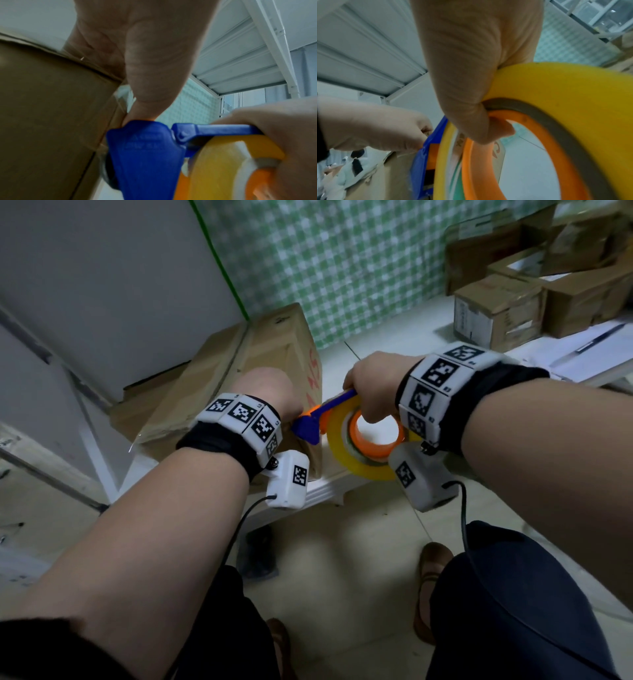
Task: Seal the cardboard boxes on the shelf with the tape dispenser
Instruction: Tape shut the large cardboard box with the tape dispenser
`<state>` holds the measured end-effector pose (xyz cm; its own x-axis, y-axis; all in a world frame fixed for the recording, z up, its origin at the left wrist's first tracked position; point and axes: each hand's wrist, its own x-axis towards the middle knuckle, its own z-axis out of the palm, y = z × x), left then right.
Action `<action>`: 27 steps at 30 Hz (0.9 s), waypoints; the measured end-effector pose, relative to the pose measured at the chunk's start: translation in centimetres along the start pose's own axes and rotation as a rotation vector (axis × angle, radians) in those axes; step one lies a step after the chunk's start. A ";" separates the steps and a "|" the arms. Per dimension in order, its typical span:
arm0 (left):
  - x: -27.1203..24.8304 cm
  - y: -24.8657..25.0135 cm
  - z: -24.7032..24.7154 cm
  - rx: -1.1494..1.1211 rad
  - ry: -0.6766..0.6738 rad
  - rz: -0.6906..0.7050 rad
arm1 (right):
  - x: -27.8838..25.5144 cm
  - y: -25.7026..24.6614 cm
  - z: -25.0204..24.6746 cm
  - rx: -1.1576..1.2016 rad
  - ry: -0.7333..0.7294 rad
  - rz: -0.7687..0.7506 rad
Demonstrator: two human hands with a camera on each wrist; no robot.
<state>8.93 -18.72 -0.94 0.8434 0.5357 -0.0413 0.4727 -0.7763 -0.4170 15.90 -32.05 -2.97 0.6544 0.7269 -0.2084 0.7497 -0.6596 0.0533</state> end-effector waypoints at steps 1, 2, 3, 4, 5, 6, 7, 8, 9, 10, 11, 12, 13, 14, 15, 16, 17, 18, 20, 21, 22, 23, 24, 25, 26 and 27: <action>-0.1 -0.3 0.2 -0.023 0.003 0.020 | -0.5 -0.3 0.4 0.081 0.059 0.005; -0.2 -0.6 0.4 -0.040 0.011 0.034 | -1.0 -0.5 0.3 0.093 0.053 0.003; -0.1 -0.9 0.8 -0.046 0.014 0.038 | -1.3 -0.8 0.7 0.132 0.044 0.001; -0.5 -1.3 1.1 -0.048 0.021 0.038 | -1.3 -1.1 1.1 0.119 0.016 -0.012; -0.8 -1.6 1.3 -0.067 0.030 0.035 | -1.7 -1.4 1.1 0.152 -0.018 -0.017; -1.2 -1.9 1.4 -0.085 0.037 0.038 | -2.0 -1.6 0.9 0.194 -0.055 -0.020; -1.5 -2.1 1.6 -0.102 0.044 0.038 | -2.4 -1.8 0.7 0.243 -0.074 -0.020; -1.7 -2.5 1.7 -0.127 0.050 0.035 | -2.7 -1.9 0.8 0.287 -0.078 -0.027; -2.0 -2.7 1.9 -0.149 0.060 0.033 | -3.1 -2.0 0.9 0.334 -0.089 -0.021; -2.2 -3.0 2.1 -0.173 0.064 0.029 | -3.5 -2.0 1.0 0.390 -0.101 -0.017; -2.4 -3.2 2.3 -0.190 0.072 0.031 | -3.8 -1.9 1.3 0.425 -0.111 -0.021; -2.5 -3.3 2.5 -0.202 0.076 0.033 | -4.1 -1.9 1.5 0.470 -0.127 -0.027; -2.6 -3.4 2.6 -0.205 0.080 0.035 | -4.4 -1.9 1.6 0.536 -0.156 -0.029; -2.6 -3.5 2.6 -0.206 0.081 0.035 | -4.7 -1.9 1.8 0.622 -0.196 -0.026; -2.7 -3.5 2.7 -0.207 0.081 0.035 | -4.8 -1.9 2.0 0.697 -0.229 -0.023; -2.7 -3.5 2.7 -0.214 0.080 0.030 | -4.9 -2.0 2.2 0.747 -0.244 -0.023; -2.8 -3.5 2.7 -0.220 0.078 0.029 | -4.9 -2.0 2.4 0.769 -0.245 -0.029; -2.8 -3.5 2.6 -0.224 0.076 0.030 | -4.8 -2.0 2.5 0.780 -0.242 -0.032; -2.8 -3.5 2.6 -0.223 0.082 0.033 | -4.7 -1.6 2.8 0.787 -0.207 -0.029; -2.8 -3.6 2.6 -0.219 0.084 0.033 | -4.6 -1.3 2.8 0.793 -0.188 -0.017; -2.8 -3.6 2.6 -0.211 0.082 0.035 | -4.7 -1.0 2.8 0.803 -0.172 0.004; -2.8 -3.5 2.6 -0.201 0.079 0.039 | -4.7 -0.7 2.7 0.816 -0.160 0.023; -2.8 -3.5 2.6 -0.191 0.075 0.043 | -4.7 -0.4 2.7 0.839 -0.149 0.038; -2.8 -3.5 2.5 -0.182 0.073 0.046 | -4.8 -0.3 2.6 0.863 -0.141 0.051; -2.8 -3.5 2.5 -0.174 0.069 0.048 | -4.7 -0.3 2.5 0.880 -0.130 0.062; -2.8 -3.5 2.4 -0.168 0.065 0.051 | -4.6 -0.4 2.4 0.888 -0.109 0.072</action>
<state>4.30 -16.71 -1.55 0.8797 0.4755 0.0022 0.4599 -0.8496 -0.2581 12.39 -35.59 -4.39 0.6498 0.6858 -0.3277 0.3248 -0.6403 -0.6960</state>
